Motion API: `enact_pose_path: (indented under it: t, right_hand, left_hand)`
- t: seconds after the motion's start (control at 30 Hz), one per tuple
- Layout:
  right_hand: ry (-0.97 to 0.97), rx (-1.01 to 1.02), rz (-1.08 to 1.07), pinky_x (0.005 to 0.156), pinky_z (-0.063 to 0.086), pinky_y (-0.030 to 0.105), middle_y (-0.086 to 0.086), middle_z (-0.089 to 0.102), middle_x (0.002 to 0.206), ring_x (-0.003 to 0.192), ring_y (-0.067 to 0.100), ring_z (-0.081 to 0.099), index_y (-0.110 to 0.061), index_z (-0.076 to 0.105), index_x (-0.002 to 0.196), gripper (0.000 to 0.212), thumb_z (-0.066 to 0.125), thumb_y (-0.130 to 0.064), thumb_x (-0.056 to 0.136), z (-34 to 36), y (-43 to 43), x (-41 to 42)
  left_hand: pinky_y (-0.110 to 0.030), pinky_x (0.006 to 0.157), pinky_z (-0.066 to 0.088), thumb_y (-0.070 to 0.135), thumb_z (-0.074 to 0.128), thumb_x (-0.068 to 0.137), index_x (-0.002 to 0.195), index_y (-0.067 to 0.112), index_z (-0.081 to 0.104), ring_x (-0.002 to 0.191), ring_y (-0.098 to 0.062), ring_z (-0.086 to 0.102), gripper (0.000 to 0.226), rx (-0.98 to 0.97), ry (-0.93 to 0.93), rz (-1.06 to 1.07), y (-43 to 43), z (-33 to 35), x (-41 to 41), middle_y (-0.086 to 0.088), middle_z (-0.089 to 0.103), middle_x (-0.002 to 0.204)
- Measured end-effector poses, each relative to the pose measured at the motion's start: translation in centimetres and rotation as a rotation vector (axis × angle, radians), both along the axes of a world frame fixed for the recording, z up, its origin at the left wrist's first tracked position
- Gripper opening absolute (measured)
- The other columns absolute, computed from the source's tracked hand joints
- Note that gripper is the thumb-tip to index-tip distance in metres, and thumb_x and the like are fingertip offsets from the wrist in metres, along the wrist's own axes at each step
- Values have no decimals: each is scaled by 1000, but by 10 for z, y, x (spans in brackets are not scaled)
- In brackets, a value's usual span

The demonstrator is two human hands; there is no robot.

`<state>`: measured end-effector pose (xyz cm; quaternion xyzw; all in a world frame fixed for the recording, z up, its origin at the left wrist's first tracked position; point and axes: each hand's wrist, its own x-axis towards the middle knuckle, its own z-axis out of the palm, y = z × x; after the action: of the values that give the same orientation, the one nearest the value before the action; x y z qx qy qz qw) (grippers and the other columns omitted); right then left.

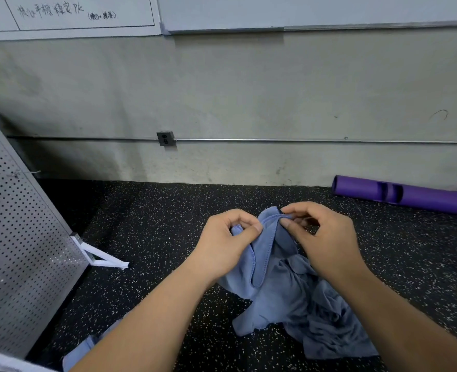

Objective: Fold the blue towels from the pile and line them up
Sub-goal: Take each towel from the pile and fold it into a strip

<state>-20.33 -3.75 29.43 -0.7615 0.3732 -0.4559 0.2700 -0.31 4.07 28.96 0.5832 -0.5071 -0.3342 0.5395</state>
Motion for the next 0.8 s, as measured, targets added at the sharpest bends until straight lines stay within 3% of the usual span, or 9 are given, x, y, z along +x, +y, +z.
enact_pose_path:
  t: [0.23, 0.5, 0.57, 0.67, 0.8]
  right_hand:
    - [61, -117, 53, 84, 57, 29, -16, 72, 95, 93, 10, 71, -28, 80, 94, 18, 86, -12, 86, 6, -1, -3]
    - [163, -102, 195, 111, 47, 27, -21, 62, 142, 129, 1, 61, -31, 75, 98, 19, 83, -17, 89, 4, -6, -9]
    - [145, -33, 226, 111, 49, 31, -23, 67, 136, 127, -1, 63, -31, 73, 97, 19, 81, -14, 91, 3, -6, -8]
    - [117, 68, 200, 94, 58, 28, -20, 77, 104, 102, 2, 73, -30, 75, 95, 20, 81, -12, 91, 3, -7, -9]
    - [37, 86, 98, 83, 58, 21, -15, 77, 89, 87, 6, 73, -33, 77, 96, 25, 82, -9, 90, -3, -15, -12]
  left_hand:
    - [-25, 87, 55, 19, 77, 96, 90, 23, 80, 87, -7, 71, 8, 2, -100, 20, -1, -1, 1, 7, 77, 89]
    - [-33, 91, 57, 28, 75, 98, 92, 28, 79, 89, -7, 72, 7, 26, -174, -26, 0, -2, 1, 12, 77, 90]
    - [-29, 88, 57, 27, 76, 97, 92, 27, 79, 89, -5, 72, 6, 32, -192, -50, 0, -2, 0, 12, 77, 91]
    - [-24, 86, 55, 24, 77, 96, 92, 26, 79, 88, -4, 72, 6, 13, -204, -56, 1, -2, -1, 12, 78, 91]
    - [-33, 96, 55, 20, 76, 93, 92, 28, 78, 98, -8, 71, 8, -20, -168, 35, -2, -3, 6, 10, 76, 96]
